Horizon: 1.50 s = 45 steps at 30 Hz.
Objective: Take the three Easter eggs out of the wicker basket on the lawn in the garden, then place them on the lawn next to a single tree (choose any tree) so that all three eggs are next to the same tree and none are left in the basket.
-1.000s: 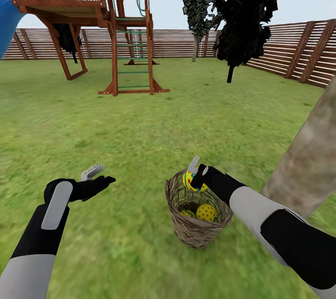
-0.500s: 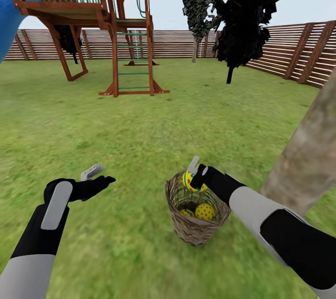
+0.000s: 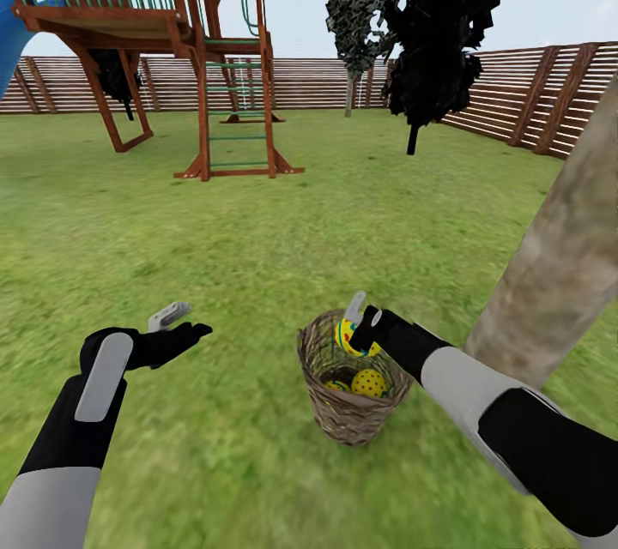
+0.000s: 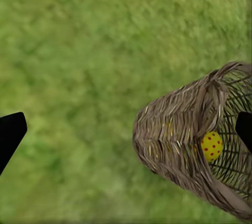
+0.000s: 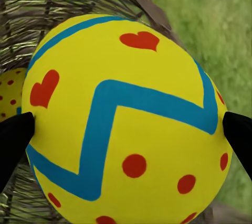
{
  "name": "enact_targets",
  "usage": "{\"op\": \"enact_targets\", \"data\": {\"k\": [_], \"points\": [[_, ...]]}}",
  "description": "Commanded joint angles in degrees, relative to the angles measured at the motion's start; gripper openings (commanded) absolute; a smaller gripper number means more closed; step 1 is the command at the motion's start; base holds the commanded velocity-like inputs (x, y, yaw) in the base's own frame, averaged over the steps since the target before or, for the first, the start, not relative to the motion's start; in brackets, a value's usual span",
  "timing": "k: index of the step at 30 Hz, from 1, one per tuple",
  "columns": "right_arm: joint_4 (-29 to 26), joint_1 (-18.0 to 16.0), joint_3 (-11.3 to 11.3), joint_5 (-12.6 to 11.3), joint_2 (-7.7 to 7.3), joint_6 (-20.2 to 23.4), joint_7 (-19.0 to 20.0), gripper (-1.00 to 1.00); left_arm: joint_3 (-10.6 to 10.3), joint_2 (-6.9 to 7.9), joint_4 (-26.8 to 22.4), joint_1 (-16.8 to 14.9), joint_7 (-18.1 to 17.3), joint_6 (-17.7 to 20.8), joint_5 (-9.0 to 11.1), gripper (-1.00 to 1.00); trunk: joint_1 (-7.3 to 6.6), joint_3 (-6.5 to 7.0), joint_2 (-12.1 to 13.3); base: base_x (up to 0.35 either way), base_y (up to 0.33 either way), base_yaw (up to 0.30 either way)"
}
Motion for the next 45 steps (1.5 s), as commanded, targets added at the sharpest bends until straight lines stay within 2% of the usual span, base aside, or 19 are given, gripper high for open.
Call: {"op": "enact_targets", "data": {"k": [1,12,22,36,37,38,40,41,44,45], "points": [[-0.1,0.1,0.0,0.7,-0.01,0.2,0.3,-1.0,0.0,0.01,0.0,0.0,0.5,0.1,0.6,1.0,-0.01,-0.05,0.0,0.0,0.0,-0.002],[-0.3,0.7,0.0,0.8,0.01,0.2,0.4,-1.0,-0.1,-0.17,0.1,0.0,0.5,0.2,0.6,1.0,-0.01,0.27,0.0,0.0,0.21,-0.085],[-0.5,1.5,0.0,0.8,-0.05,0.2,0.4,-1.0,-0.1,-0.31,0.1,0.0,0.5,0.2,0.6,1.0,-0.01,0.95,0.0,0.0,0.037,-0.206],[-0.7,1.7,-0.4,0.5,-0.03,0.0,0.3,-1.0,-0.3,-0.35,0.1,0.0,0.5,0.2,0.6,1.0,-0.01,1.93,0.0,0.0,0.264,-0.207],[-0.7,2.2,-0.5,0.2,-0.05,0.0,0.3,-1.0,-0.4,-0.4,0.2,0.0,0.5,0.2,0.6,1.0,-0.01,2.01,0.0,0.0,0.275,-0.207],[-0.7,2.4,-1.0,-1.3,-0.06,0.0,0.2,-1.0,-0.4,-0.46,0.2,0.0,0.5,0.2,0.6,1.0,-0.01,2.08,0.0,0.0,0.275,-0.207],[-0.8,2.6,-2.9,-6.9,-0.38,0.0,0.0,-1.0,-0.4,-0.51,0.2,0.0,0.5,0.2,0.6,1.0,-0.01,2.21,0.0,0.0,0.275,-0.206],[-0.8,2.6,-3.1,-8.3,-0.4,0.0,0.0,-1.0,-0.4,-0.52,0.2,0.0,0.5,0.2,0.6,1.0,-0.01,2.27,0.0,0.0,0.275,-0.205],[-0.9,2.7,-3.7,-9.6,-0.4,0.0,0.0,-1.0,-0.4,-0.52,0.2,0.0,0.5,0.2,0.6,1.0,-0.01,2.45,0.0,0.0,0.275,-0.21],[-1.0,2.7,-4.6,-9.7,-0.35,0.1,-0.1,-1.0,-0.4,-0.52,0.2,0.0,0.5,0.2,0.5,1.0,-0.01,2.51,0.0,0.0,0.275,-0.229]]}}
